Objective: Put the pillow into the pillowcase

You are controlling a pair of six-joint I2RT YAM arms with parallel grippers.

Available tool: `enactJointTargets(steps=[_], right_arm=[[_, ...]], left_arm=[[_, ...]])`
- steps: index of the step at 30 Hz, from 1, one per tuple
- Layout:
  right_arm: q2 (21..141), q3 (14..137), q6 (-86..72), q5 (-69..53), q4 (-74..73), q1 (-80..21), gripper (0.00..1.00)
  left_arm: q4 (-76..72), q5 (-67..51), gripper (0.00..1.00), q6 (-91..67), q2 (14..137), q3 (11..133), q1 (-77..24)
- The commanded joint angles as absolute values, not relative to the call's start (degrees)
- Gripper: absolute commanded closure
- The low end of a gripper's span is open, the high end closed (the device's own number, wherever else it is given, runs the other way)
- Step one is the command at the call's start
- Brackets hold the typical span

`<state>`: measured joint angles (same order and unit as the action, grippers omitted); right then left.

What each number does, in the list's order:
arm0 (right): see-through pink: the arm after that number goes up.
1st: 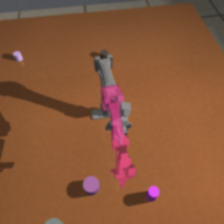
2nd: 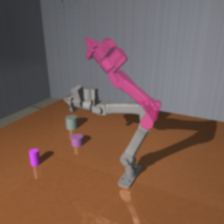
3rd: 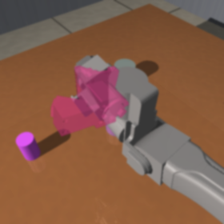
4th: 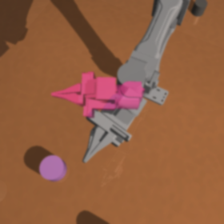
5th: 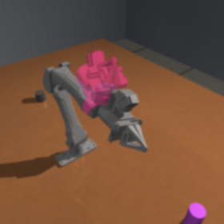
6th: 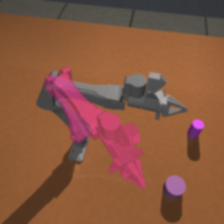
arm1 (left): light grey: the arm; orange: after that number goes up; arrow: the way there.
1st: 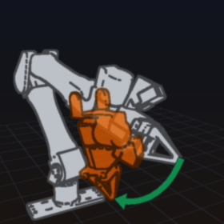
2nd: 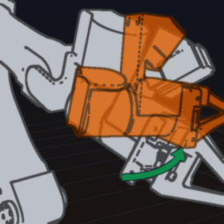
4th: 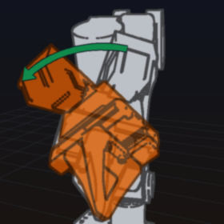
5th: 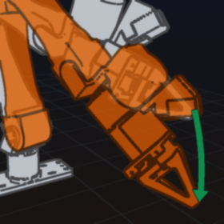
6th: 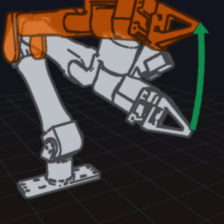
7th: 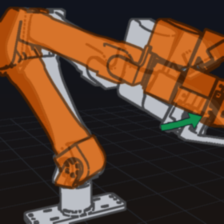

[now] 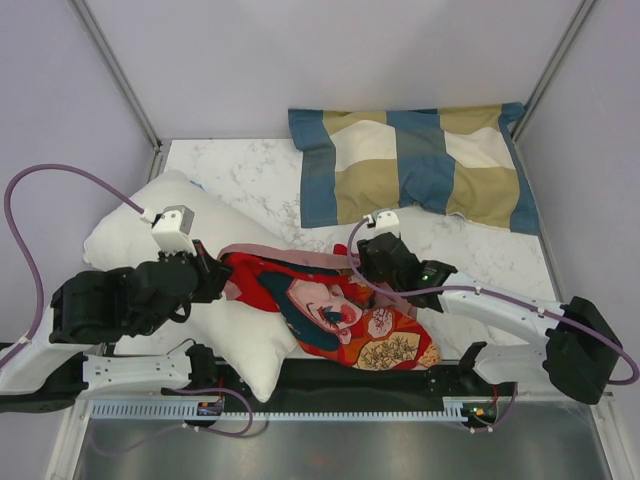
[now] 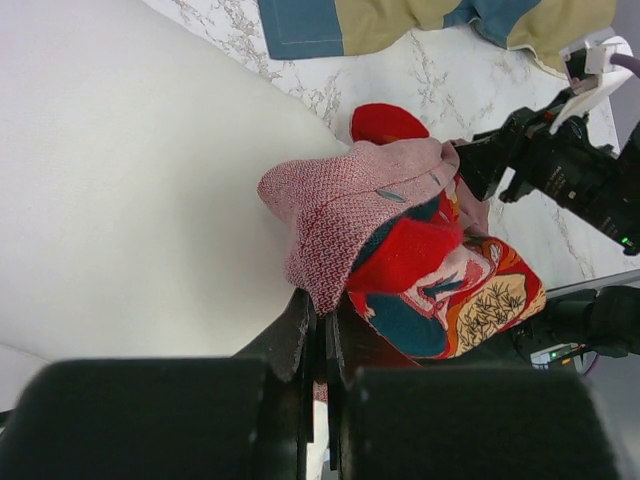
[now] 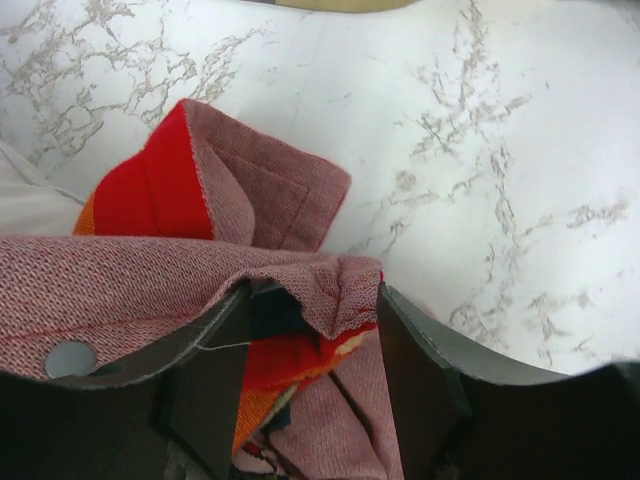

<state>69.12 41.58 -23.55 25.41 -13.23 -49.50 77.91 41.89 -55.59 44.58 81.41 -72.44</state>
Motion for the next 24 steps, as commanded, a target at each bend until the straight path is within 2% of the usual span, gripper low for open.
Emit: enactJointTargets(steps=[1, 2, 3, 5, 7, 8, 9, 10, 13, 21, 23, 24], right_arm=[[72.9, 45.9, -19.8, 23.8, -9.9, -49.6, 0.42], [73.7, 46.8, -19.8, 22.9, -9.9, -49.5, 0.44], [75.1, 47.3, -19.7, 22.4, -10.2, -49.6, 0.53], [76.2, 48.4, -19.8, 21.9, -10.6, -49.5, 0.64], [76.3, 48.5, -19.7, 21.3, -11.4, -49.5, 0.72], [76.1, 48.3, -19.5, 21.4, -11.5, -49.5, 0.72], [75.7, 48.2, -18.8, 20.7, -12.1, -49.7, 0.69], [74.6, 48.0, -18.3, 20.0, -12.3, -49.5, 0.55], [72.3, 46.8, -15.8, 17.3, -12.3, -49.6, 0.24], [72.6, 48.2, -9.9, 9.7, -16.2, -49.6, 0.13], [72.8, 48.9, -8.5, 8.5, -18.1, -49.5, 0.15], [72.7, 49.0, -8.3, 8.6, -19.6, -49.5, 0.21]], left_arm=[[87.2, 44.6, 0.98, -56.1, 44.6, 81.7, -72.2], [87.2, 44.6, 0.98, -56.1, 44.6, 81.7, -72.2], [87.2, 44.5, 0.98, -56.0, 44.7, 81.6, -72.2], [87.1, 44.5, 0.98, -56.0, 45.1, 81.3, -72.2], [87.0, 44.3, 0.98, -55.6, 45.2, 81.3, -72.2], [87.0, 44.3, 0.98, -55.5, 45.2, 81.2, -72.2], [86.9, 44.2, 0.98, -55.5, 45.3, 81.4, -72.2], [86.9, 44.1, 0.98, -55.3, 45.3, 81.5, -72.2], [86.7, 44.0, 0.98, -55.1, 45.1, 81.5, -72.2], [85.8, 42.9, 0.98, -54.6, 45.7, 80.9, -72.2], [85.7, 42.5, 0.98, -54.2, 46.1, 80.9, -72.2], [85.7, 42.4, 0.98, -54.1, 46.2, 80.9, -72.2]])
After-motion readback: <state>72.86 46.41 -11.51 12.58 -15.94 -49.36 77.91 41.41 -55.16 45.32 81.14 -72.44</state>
